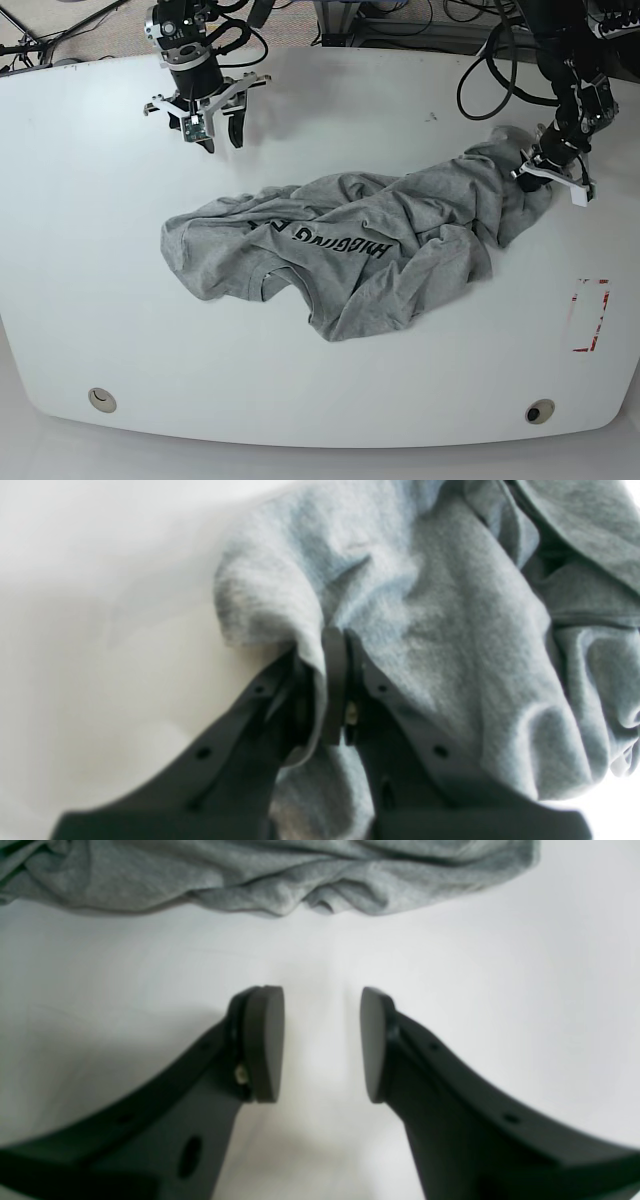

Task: Fold the T-shirt properly
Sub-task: 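Reach the right gripper to the shirt's opposite corner and grasp it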

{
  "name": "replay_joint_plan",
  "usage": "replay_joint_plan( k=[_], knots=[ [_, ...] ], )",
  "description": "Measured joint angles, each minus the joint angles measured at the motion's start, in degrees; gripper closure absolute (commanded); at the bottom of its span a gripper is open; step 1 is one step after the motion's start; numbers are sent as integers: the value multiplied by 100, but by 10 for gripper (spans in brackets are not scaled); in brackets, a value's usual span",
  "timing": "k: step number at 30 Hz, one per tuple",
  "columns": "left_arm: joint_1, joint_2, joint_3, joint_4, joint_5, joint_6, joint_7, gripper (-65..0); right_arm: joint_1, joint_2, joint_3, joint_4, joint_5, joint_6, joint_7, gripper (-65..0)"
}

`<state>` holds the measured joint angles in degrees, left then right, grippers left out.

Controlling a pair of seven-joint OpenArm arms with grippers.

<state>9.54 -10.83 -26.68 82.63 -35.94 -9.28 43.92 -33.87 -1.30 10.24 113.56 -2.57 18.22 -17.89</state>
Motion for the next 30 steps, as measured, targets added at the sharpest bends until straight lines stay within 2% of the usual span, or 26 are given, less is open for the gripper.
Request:
replay_joint_plan(
  k=[3,7,13,18,27,28,30],
  knots=[
    [46,0,15,107,33,7,37,0,210,0,203,-66,-2,-17,-164,-239],
    [83,-2,22,175,50,7,90,0,693,-11,450,-107,-7,13,-837,-246],
    [208,-175,13,188,24,0,105,0,1912,33,476,-116,0,7,-1598,-247],
    [216,-243,20,197,39,4,129,0,2892,199,444,-354,-4,15,-2232,-247],
    [365,-321,9,210,4,-17,33,0,3963,195,345,-1440,17,24,-2330,-247],
    [365,-323,11,212,13,-17,39,0,4074,227,247,-1613,-33,50,-2341,-247],
    [365,-321,11,212,24,-15,37,0,4247,245,70,-1871,-17,326,-2396,-247]
  ],
)
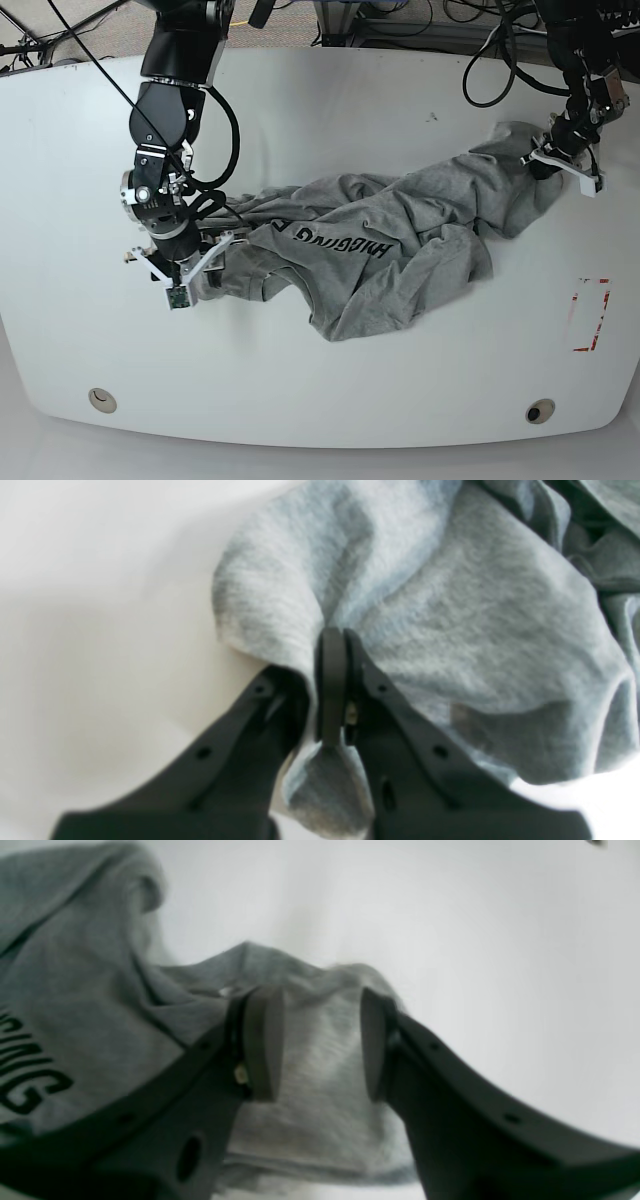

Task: Fold the T-shirt properly
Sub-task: 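Reach the right gripper to the shirt's opposite corner and grasp it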

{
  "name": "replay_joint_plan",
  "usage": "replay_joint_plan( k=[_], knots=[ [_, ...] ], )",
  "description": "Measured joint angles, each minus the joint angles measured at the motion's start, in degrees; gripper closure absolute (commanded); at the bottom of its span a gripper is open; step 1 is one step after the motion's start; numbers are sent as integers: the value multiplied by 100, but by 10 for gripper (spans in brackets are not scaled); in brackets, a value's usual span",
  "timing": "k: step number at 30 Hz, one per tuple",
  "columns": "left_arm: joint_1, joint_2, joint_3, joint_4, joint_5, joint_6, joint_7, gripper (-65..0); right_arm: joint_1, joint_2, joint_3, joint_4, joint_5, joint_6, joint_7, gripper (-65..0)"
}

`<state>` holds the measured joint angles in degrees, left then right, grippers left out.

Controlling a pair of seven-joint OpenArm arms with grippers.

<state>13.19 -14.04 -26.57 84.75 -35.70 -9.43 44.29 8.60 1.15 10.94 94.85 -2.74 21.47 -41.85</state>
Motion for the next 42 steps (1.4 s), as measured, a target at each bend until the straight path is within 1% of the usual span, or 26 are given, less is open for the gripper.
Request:
replay_joint_plan(
  k=[3,6,8,10,12,15,17,24,26,28,29,31,35,40,42],
  knots=[
    [2,0,-2,2,0,-4,2,0,243,-68,-149,-278,33,131,11,-262],
    [52,-7,-4,2,-20,-7,-31,0,514,-68,-389,-658,17,197,48,-347],
    [87,-11,-7,20,-20,-7,-42,0,662,-50,-590,-861,17,258,74,-385],
    [105,-13,-7,24,-37,-9,-46,0,852,-46,-743,-1165,2,343,63,-382],
    [109,-13,-11,28,-44,-11,-44,0,1099,-50,-905,-1554,13,409,50,-361],
    [133,-13,-11,44,-39,-11,-44,0,1353,-138,-946,-1908,55,529,85,-347],
    [164,-15,-7,74,-35,-9,-44,0,1574,-219,-946,-2352,28,551,225,-347],
    [271,-13,4,323,72,13,83,0,2262,-339,-826,-3958,-11,590,678,-349],
    [306,-4,7,374,111,37,107,0,2430,-391,-682,-4371,9,595,894,-360],
    [334,4,9,424,116,39,116,0,2588,-404,-610,-4763,2,597,1137,-387],
    [356,4,11,444,116,39,129,0,2667,-407,-579,-4948,4,595,1211,-409],
    [367,2,11,474,116,39,136,0,2879,-413,-535,-5394,-2,592,1329,-430],
    [363,2,11,474,133,42,146,0,3099,-402,-535,-5875,35,581,1580,-442],
    [365,4,11,472,136,42,151,0,3246,-400,-540,-6238,708,579,1635,-444],
    [363,2,11,472,133,39,151,0,3366,-402,-540,-6487,824,579,1683,-442]
  ],
)
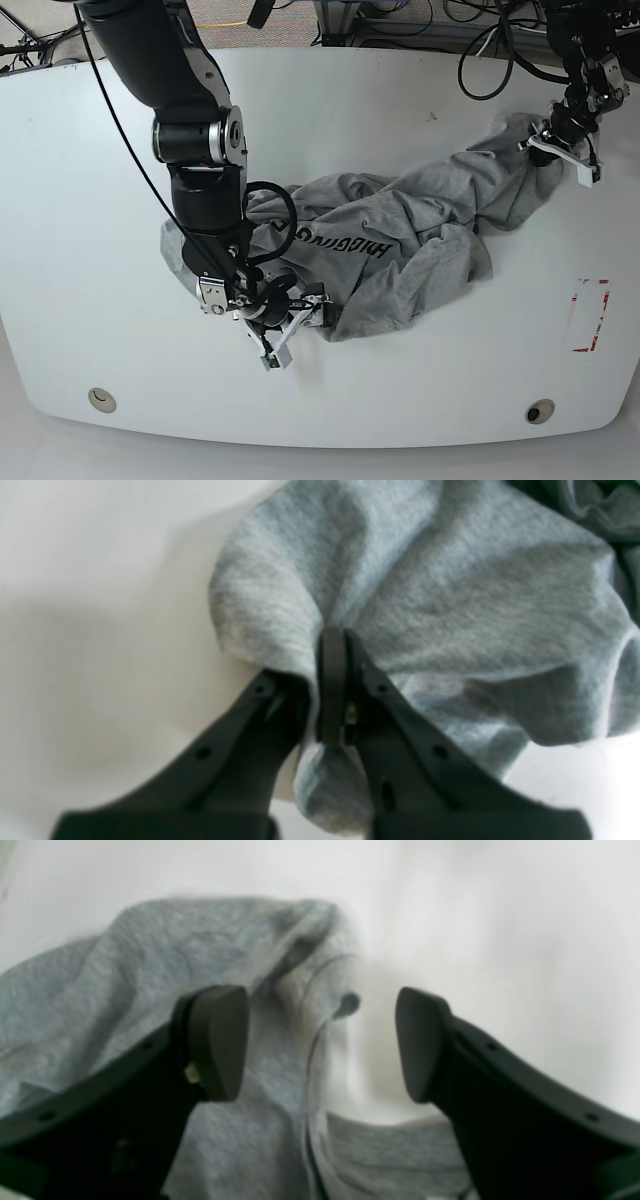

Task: Fold the T-shirt properly
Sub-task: 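Reach the right gripper to the shirt's opposite corner and grasp it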

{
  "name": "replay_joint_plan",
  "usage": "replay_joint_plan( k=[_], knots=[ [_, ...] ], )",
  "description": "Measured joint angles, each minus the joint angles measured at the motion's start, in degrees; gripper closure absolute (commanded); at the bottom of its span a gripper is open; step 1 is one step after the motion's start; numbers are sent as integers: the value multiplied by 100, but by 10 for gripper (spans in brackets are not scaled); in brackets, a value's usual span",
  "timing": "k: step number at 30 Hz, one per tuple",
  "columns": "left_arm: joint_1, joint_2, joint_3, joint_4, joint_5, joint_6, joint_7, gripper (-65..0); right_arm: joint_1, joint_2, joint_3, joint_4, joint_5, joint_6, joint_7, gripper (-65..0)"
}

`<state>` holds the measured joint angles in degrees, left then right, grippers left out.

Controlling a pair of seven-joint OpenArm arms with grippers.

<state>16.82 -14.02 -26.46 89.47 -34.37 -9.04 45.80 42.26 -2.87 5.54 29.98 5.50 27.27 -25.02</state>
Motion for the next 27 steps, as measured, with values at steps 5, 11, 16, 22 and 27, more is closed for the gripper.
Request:
replay_joint_plan(
  k=[5,11,16,22,27],
  knots=[
    [2,0,0,0,2,0,0,0,179,33,0,-404,142,-22,299,-439],
    [2,0,0,0,0,0,0,0,142,46,-2,-466,142,-24,442,-438],
    [2,0,0,0,0,0,0,0,48,42,-28,-459,153,-24,549,-436],
    [2,0,0,0,0,0,0,0,-92,33,-35,-474,146,-22,542,-374],
    [2,0,0,0,0,0,0,0,-136,28,-37,-461,138,-28,627,-132]
  ],
)
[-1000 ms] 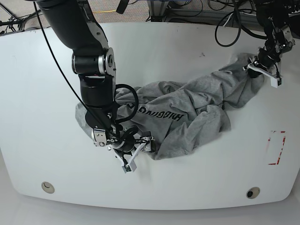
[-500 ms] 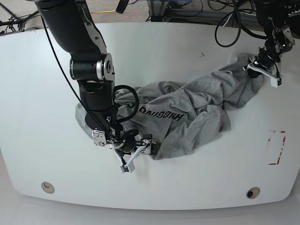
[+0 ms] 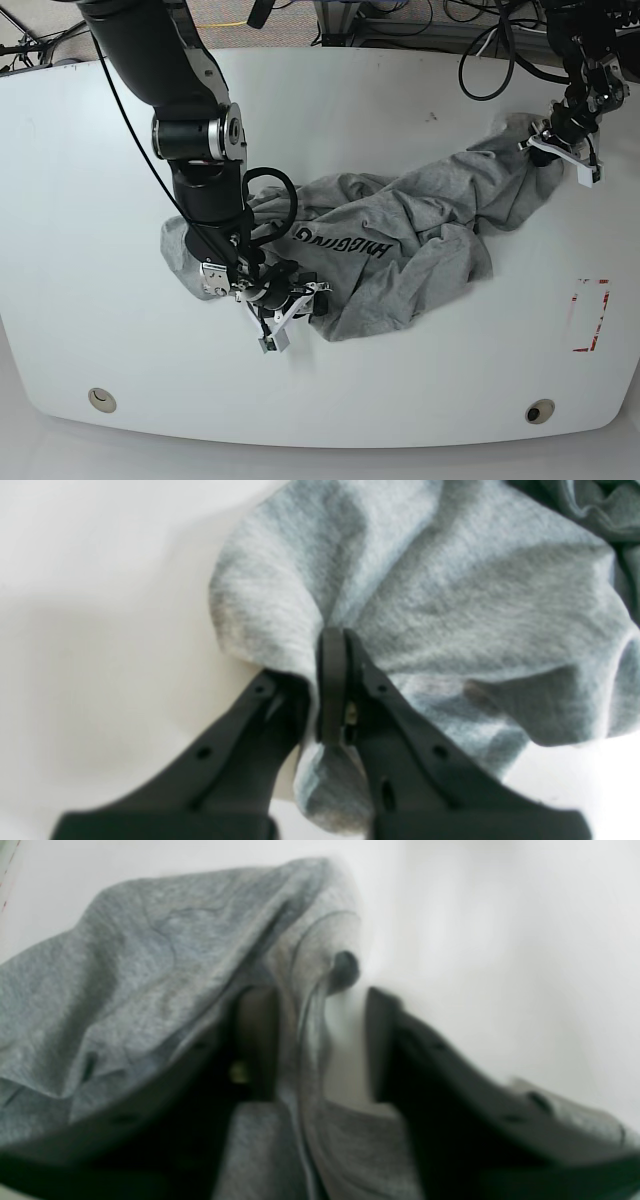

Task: Fold the T-shirt properly
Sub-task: 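Reach the right gripper to the shirt's opposite corner and grasp it, then drag the held corner with the right gripper away from the left gripper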

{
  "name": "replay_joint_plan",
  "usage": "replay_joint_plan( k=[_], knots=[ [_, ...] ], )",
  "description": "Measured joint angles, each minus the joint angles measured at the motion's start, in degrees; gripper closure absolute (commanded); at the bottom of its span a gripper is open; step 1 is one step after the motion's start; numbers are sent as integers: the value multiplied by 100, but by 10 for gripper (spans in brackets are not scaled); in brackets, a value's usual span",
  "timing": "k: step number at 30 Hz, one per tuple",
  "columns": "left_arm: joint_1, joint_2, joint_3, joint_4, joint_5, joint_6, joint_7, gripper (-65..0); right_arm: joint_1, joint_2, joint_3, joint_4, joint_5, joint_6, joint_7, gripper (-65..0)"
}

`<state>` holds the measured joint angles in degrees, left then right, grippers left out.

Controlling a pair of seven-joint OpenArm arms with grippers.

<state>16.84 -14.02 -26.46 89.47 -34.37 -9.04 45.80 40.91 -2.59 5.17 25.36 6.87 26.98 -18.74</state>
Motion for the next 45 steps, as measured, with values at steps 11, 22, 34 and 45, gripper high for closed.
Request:
replay_joint_plan(
  k=[11,22,34,45],
  knots=[
    [0,-94,17,-17,-2,0,17,0,90,-52,-2,-4,-15,0,339,0],
    [-17,-369,26,-50,90,24,133,0,-411,122,15,1300,48,-7,-468,0],
    [-212,-815,295,-448,74,39,63,0,-2286,420,24,4124,70,9,-1460,0],
    [-225,-927,398,-505,46,37,7,0,-2487,494,46,4260,55,4,-1495,-265]
  ],
)
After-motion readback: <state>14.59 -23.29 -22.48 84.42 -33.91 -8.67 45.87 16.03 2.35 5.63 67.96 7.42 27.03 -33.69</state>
